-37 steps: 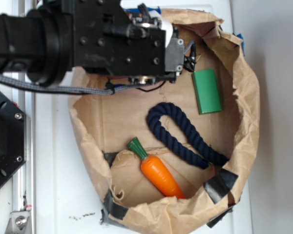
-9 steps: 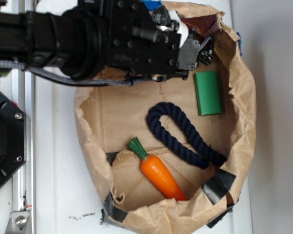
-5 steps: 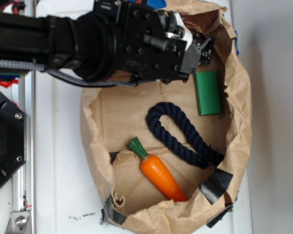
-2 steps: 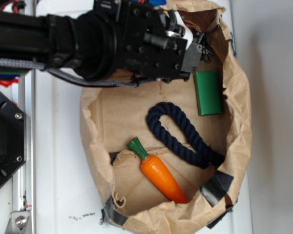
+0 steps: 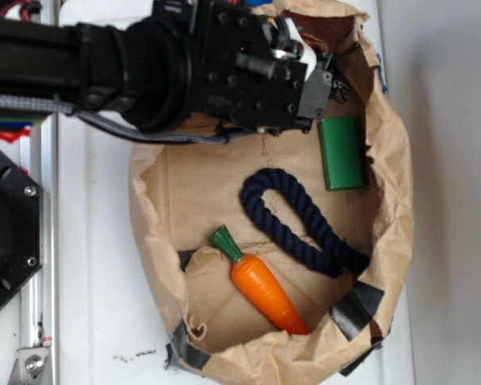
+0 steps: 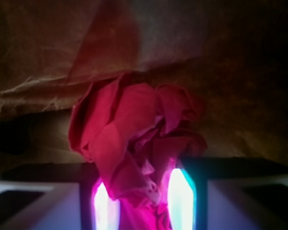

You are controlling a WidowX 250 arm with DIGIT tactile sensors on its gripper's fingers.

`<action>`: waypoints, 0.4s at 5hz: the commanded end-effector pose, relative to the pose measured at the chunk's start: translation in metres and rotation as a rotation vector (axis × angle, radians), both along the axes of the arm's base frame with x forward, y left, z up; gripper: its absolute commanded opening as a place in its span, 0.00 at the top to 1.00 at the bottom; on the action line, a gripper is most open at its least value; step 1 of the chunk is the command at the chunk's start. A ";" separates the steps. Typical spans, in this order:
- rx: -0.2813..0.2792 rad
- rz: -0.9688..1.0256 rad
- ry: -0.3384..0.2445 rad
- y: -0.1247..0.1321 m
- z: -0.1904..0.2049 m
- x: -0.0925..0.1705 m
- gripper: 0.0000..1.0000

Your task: Grab the red paper.

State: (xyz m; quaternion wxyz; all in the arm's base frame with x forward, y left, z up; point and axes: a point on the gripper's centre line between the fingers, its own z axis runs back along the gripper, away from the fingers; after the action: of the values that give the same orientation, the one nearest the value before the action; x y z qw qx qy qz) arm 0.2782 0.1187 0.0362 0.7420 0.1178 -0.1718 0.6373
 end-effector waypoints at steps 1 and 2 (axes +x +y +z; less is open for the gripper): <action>-0.016 -0.013 -0.056 0.007 0.018 0.004 1.00; -0.066 -0.161 -0.146 -0.013 0.037 0.022 1.00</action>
State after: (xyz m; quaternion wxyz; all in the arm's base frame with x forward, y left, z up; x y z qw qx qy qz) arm 0.2912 0.1029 0.0474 0.7851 0.0514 -0.1703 0.5933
